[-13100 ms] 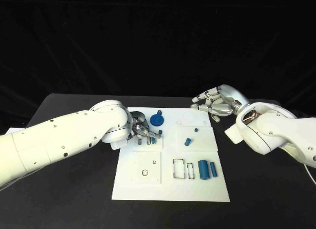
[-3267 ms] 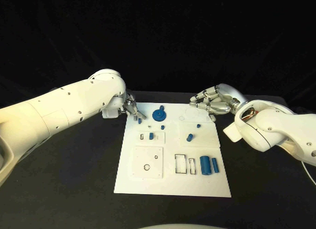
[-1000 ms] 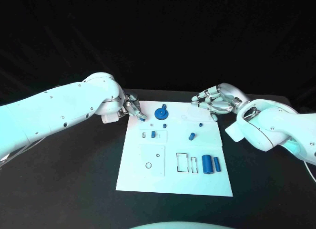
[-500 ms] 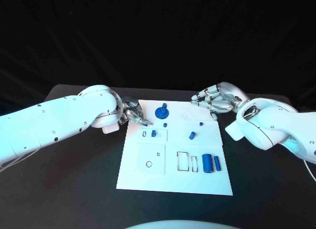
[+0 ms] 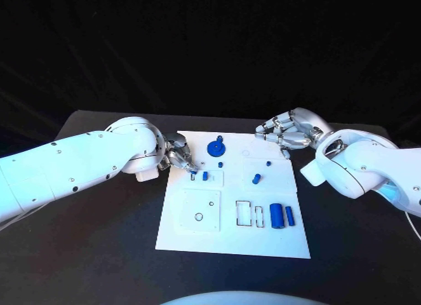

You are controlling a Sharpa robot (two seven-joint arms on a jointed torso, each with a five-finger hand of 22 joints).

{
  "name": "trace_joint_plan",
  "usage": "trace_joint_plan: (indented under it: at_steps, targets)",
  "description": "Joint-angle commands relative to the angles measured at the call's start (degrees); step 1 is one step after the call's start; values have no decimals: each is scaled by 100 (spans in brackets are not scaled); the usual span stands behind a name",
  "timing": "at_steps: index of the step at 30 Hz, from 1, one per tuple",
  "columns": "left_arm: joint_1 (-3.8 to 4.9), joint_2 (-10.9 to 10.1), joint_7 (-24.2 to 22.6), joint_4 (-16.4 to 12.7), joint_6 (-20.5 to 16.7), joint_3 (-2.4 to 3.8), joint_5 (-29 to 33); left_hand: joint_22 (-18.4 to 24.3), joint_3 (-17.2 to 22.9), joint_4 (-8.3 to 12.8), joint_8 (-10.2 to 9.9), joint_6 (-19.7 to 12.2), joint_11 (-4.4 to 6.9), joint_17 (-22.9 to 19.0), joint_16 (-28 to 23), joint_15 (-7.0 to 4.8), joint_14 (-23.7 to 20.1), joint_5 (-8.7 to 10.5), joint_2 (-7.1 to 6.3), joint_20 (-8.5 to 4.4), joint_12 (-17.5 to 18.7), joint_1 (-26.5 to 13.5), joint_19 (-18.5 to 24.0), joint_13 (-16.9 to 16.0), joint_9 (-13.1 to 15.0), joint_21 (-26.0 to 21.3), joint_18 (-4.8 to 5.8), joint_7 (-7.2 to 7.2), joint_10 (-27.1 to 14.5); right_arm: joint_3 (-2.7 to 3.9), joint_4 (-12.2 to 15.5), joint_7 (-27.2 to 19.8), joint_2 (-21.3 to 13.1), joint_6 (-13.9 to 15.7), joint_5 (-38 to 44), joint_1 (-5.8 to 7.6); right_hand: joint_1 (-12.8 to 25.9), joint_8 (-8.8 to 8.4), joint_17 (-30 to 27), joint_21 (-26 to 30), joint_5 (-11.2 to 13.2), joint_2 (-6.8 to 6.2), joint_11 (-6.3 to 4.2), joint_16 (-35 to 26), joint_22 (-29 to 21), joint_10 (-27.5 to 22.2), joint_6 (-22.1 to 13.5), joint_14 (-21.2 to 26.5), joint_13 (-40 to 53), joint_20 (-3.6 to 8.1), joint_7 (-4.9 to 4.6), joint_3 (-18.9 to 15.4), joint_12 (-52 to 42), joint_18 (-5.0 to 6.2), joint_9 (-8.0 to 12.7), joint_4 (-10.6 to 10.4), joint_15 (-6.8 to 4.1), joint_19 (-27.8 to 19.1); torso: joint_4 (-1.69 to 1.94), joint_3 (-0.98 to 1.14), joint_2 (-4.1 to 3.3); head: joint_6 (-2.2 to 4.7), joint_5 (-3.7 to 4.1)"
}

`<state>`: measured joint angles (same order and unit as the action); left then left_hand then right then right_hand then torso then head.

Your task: Assemble the parts on the task board

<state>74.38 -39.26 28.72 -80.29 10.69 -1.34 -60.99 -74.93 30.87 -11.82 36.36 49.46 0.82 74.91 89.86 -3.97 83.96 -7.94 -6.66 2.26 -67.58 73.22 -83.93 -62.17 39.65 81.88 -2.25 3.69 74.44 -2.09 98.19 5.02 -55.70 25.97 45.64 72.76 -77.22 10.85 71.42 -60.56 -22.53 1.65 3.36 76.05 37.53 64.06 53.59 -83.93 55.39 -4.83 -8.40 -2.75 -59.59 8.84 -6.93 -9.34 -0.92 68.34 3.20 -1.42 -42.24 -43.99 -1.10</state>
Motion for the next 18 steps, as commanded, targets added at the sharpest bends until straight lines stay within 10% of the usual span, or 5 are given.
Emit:
trace_joint_plan:
  at_steps: [1, 18]
  targets:
    - [-10, 18, 104, 4, 363, -1, -70, -700, 731, 682, 18, 27, 0, 1509, 14, -14, 604, -34, 31, 2, -30, 45, -119, -8, 8, 19, -16, -31, 22, -2, -3, -32, 5, -80, 11, -6, -45, 9, 0, 22, -43, 28, 13, -29, -4, -11, -27, -174, -4, -12, -6, 16, -31, 38, 9, -37, -5, -19, -2, 4, 3, -8, 14]
    - [-19, 29, 277, 45, 553, -5, -163, -694, 737, 685, 19, 30, 2, 1509, 14, -15, 604, -34, 28, 2, -3, 42, -115, 26, 8, 13, -18, -32, 6, -6, -5, -22, -5, -100, -7, -8, -45, 9, 0, 22, -43, 28, 13, -29, -4, -11, -27, -174, -4, -12, -6, 16, -31, 38, 9, -37, -5, -19, 3, 1, 1, -13, 3]
